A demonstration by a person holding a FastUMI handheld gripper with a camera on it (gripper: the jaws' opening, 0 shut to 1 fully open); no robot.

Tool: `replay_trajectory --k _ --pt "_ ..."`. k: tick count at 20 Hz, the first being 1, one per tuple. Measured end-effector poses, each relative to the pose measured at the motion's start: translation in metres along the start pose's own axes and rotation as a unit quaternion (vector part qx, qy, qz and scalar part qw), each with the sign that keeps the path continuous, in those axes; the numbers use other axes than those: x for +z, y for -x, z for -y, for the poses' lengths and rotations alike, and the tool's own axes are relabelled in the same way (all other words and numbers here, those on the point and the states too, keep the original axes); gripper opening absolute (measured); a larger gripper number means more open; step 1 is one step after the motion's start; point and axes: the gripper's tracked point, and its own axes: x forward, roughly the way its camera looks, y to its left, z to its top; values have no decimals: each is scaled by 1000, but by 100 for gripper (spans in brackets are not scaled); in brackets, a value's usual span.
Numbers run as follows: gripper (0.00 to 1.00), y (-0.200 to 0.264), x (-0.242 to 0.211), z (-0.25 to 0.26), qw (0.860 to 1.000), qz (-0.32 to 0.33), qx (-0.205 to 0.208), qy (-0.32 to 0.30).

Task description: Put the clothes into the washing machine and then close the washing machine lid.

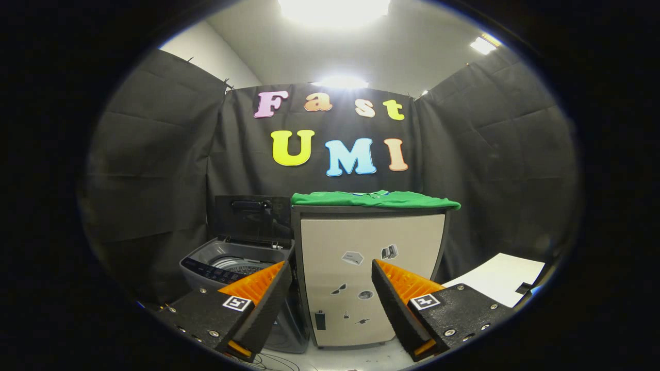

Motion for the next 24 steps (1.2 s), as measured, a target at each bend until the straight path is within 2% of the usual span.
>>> replay_trajectory --k 6,14,20,24 --pt "96 -1 6 6 1000 4 -3 2" --pt "96 -12 36 12 1000 14 9 9" --pt "96 -31 70 24 1000 24 14 1" --pt "96 -51 86 41 1000 25 -1 3"
